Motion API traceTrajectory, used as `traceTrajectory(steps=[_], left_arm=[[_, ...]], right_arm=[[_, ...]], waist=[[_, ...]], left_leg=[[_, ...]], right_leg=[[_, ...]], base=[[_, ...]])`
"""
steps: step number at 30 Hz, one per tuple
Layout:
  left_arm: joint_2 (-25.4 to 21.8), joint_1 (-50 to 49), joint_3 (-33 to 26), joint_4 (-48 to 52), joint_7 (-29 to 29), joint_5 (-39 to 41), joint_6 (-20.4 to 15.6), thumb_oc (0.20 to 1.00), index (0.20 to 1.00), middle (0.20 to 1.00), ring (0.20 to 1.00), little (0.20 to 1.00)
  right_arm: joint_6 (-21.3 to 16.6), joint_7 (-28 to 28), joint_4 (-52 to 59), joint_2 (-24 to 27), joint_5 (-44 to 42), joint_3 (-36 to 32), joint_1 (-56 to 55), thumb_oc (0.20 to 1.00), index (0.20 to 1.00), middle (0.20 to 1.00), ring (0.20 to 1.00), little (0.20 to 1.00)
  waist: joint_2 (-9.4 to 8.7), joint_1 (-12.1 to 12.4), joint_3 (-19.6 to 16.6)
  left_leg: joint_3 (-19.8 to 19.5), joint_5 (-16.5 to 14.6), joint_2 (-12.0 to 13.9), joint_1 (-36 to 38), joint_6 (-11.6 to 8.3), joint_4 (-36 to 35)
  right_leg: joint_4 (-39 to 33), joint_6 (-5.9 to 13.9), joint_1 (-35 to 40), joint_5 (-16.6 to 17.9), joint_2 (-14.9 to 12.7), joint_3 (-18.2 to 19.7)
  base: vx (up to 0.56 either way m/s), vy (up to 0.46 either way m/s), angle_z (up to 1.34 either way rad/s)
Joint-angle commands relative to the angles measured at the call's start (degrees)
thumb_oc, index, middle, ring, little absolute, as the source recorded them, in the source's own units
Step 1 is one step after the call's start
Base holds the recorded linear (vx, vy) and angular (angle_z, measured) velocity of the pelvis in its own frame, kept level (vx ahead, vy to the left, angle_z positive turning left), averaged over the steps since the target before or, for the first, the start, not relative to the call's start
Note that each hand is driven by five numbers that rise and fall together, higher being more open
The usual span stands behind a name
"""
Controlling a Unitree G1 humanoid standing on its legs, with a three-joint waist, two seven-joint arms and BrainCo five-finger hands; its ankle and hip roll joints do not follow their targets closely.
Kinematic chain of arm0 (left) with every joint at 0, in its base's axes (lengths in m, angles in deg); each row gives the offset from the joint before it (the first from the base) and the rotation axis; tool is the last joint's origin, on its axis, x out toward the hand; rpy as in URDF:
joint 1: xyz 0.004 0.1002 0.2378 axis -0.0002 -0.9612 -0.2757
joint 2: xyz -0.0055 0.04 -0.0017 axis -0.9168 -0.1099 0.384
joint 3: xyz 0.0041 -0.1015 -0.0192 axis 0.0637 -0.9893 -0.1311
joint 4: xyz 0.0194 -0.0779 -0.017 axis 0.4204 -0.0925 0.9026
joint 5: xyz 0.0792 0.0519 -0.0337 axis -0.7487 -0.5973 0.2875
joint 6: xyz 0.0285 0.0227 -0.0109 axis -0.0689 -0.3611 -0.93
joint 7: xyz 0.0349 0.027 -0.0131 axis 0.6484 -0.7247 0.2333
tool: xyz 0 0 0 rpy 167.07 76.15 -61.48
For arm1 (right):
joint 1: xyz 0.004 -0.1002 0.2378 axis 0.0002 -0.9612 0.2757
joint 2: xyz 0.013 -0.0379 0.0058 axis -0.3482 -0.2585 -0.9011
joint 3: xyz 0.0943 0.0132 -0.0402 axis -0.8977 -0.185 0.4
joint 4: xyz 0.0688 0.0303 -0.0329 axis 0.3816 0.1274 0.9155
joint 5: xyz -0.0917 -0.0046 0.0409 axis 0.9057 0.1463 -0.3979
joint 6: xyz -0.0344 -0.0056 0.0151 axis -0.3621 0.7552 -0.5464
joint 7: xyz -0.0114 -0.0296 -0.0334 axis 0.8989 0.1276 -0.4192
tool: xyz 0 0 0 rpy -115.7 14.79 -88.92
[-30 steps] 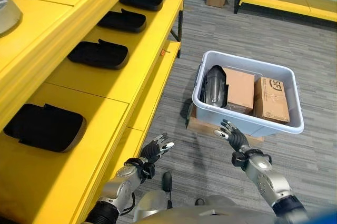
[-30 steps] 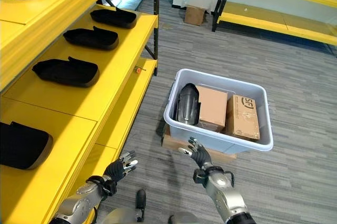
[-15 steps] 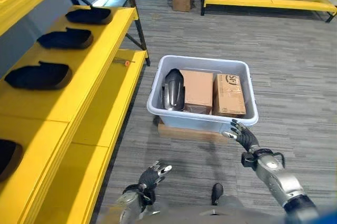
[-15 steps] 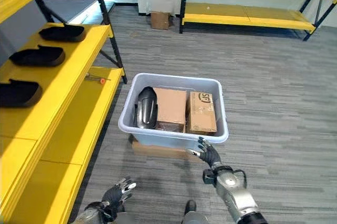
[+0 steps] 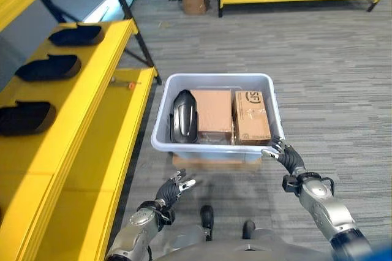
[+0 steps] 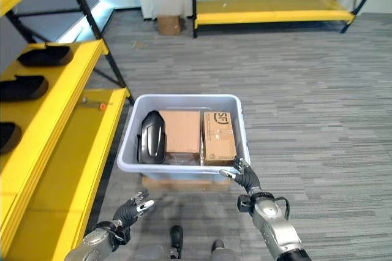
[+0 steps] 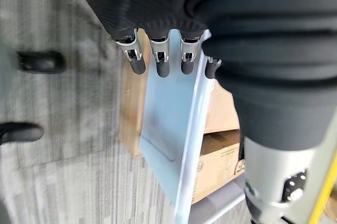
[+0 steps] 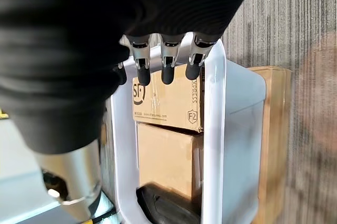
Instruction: Move parts from the plastic box to the shelf.
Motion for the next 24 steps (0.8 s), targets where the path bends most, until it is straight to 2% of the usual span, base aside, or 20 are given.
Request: traceTrajectory(steps=[1,2,3,4,9,11,12,13,17,20,21,22,23,24], left_arm=[[1.81,1.71,-1.30,1.02,0.78,1.80,-3.59,1.000,1.000,1.000,1.000,1.000],[1.85,1.70,-1.33,0.99,0.72,1.94,-3.68,1.000,1.000,1.000,1.000,1.000],[2.15,1.59,-1.51,0.85,0.71,2.74,-4.36,1.000,1.000,1.000,1.000,1.000],[2.69,1.28,-1.45,0.60,1.09,4.46,-4.14,1.000,1.000,1.000,1.000,1.000],[2.50,2.05,-0.98,-0.41,3.40,4.85,-2.39,1.000,1.000,1.000,1.000,1.000],[1.58,2.88,-0.54,-0.35,4.27,4.72,-1.62,1.000,1.000,1.000,1.000,1.000],[0.85,3.64,0.47,-0.12,3.97,3.68,-1.04,1.000,1.000,1.000,1.000,1.000],[-0.01,3.72,1.21,0.76,4.08,3.58,-0.42,1.000,1.000,1.000,1.000,1.000],[-1.82,3.58,1.68,3.55,4.48,3.22,1.49,1.000,1.000,1.000,1.000,1.000],[-2.45,3.99,1.99,3.28,4.79,1.68,2.22,1.000,1.000,1.000,1.000,1.000],[-2.68,4.48,2.00,3.08,5.29,1.31,2.15,1.000,1.000,1.000,1.000,1.000],[-3.02,5.02,1.74,3.05,5.70,0.79,2.59,1.000,1.000,1.000,1.000,1.000],[-3.66,5.54,1.34,2.80,5.89,0.27,2.60,1.000,1.000,1.000,1.000,1.000],[-4.08,5.62,1.20,2.91,5.68,0.17,2.72,1.000,1.000,1.000,1.000,1.000]], right_arm=[[-0.63,-0.17,1.65,1.59,-2.22,-2.43,3.78,1.000,1.000,1.000,1.000,1.000],[-0.38,0.18,1.71,1.58,-2.03,-2.34,3.84,1.000,1.000,1.000,1.000,1.000],[0.02,2.61,1.99,1.47,-0.57,-1.50,4.34,1.000,1.000,1.000,1.000,1.000],[-1.07,3.44,2.46,0.92,-0.27,0.73,5.03,1.000,1.000,1.000,1.000,1.000],[-2.12,2.19,4.65,-0.26,-2.25,3.09,4.80,1.000,1.000,1.000,1.000,1.000],[-2.38,2.43,6.50,-0.49,-0.58,3.33,3.20,1.000,1.000,1.000,1.000,1.000],[-1.13,0.84,7.59,-0.69,-0.12,3.39,2.18,1.000,1.000,1.000,1.000,1.000],[-1.95,-0.23,6.94,-0.99,-0.83,2.89,1.70,1.000,1.000,1.000,1.000,1.000],[-3.53,-1.86,7.41,-2.11,-0.91,1.70,1.73,1.000,1.000,1.000,1.000,1.000],[-4.21,-3.54,7.09,-3.03,-0.84,1.22,3.28,1.000,1.000,1.000,1.000,1.000],[-4.49,-4.06,6.75,-3.30,-0.59,0.99,4.08,1.000,1.000,1.000,1.000,1.000],[-4.48,-4.62,5.90,-3.92,-0.04,0.62,5.02,1.000,1.000,1.000,1.000,1.000],[-4.07,-4.29,5.17,-4.62,-0.59,0.47,5.94,1.000,1.000,1.000,1.000,1.000],[-3.82,-3.81,4.74,-4.74,-0.81,0.37,6.21,1.000,1.000,1.000,1.000,1.000]], waist=[[1.40,0.62,1.40],[1.42,0.64,1.42],[1.63,0.91,1.58],[2.09,1.36,1.50],[2.24,1.38,0.50],[1.80,0.98,-0.02],[1.27,0.73,-0.32],[0.58,0.95,-0.24],[-0.58,1.80,-0.10],[-1.28,2.79,-0.13],[-1.50,3.16,-0.14],[-1.96,3.59,-0.07],[-2.22,3.67,0.38],[-2.10,3.53,0.41]], left_leg=[[-2.07,11.06,19.12,0.69,-6.81,-5.74],[-2.44,10.97,19.08,0.66,-6.75,-5.70],[-4.48,10.50,18.85,0.70,-6.47,-5.51],[-5.48,9.59,17.92,1.06,-6.27,-5.01],[-3.79,6.78,15.83,2.37,-5.81,-4.06],[-2.48,4.94,14.57,3.35,-5.28,-3.83],[-1.67,3.41,13.37,3.76,-4.55,-3.41],[-1.48,1.92,12.09,3.88,-3.66,-2.74],[-0.58,-0.14,9.97,4.00,-1.63,-2.44],[-0.10,-1.19,8.90,3.32,0.02,-1.76],[-0.15,-1.45,8.60,2.97,0.66,-1.55],[-0.05,-1.83,7.92,2.98,1.86,-1.77],[0.30,-2.56,7.49,3.60,3.14,-2.06],[0.50,-2.57,7.78,3.68,3.42,-2.26]], right_leg=[[5.37,2.57,-4.49,-1.85,0.33,-0.92],[5.63,2.57,-4.61,-1.99,0.24,-0.75],[6.84,2.54,-5.21,-2.52,-0.20,0.36],[8.38,2.52,-5.88,-3.10,-0.42,1.17],[9.70,3.40,-5.51,-3.65,-0.96,0.46],[9.77,4.54,-5.45,-3.43,-1.61,-0.35],[9.51,5.30,-5.35,-3.02,-2.22,-1.07],[9.43,6.23,-5.37,-2.42,-3.09,-1.84],[9.52,8.15,-5.90,-1.21,-4.97,-3.09],[10.82,8.44,-5.76,-1.96,-5.04,-4.08],[12.29,8.32,-5.96,-2.46,-4.75,-4.57],[17.48,9.06,-7.53,-0.90,-4.72,-5.36],[26.37,10.00,-10.79,1.62,-4.67,-5.31],[28.33,9.92,-12.13,2.35,-4.13,-4.96]], base=[[0.09,0.364,0.28],[0.11,0.417,0.07],[0.14,0.349,-0.39],[0.20,0.406,-0.77],[0.18,0.211,-0.42],[0.22,0.203,0.07],[0.28,0.240,0.21],[0.26,0.197,0.19],[0.14,0.106,0.19],[0.10,0.115,0.04],[0.06,0.137,0.03],[0.07,0.159,-0.01],[0.07,0.108,-0.03],[0.07,0.021,-0.12]])
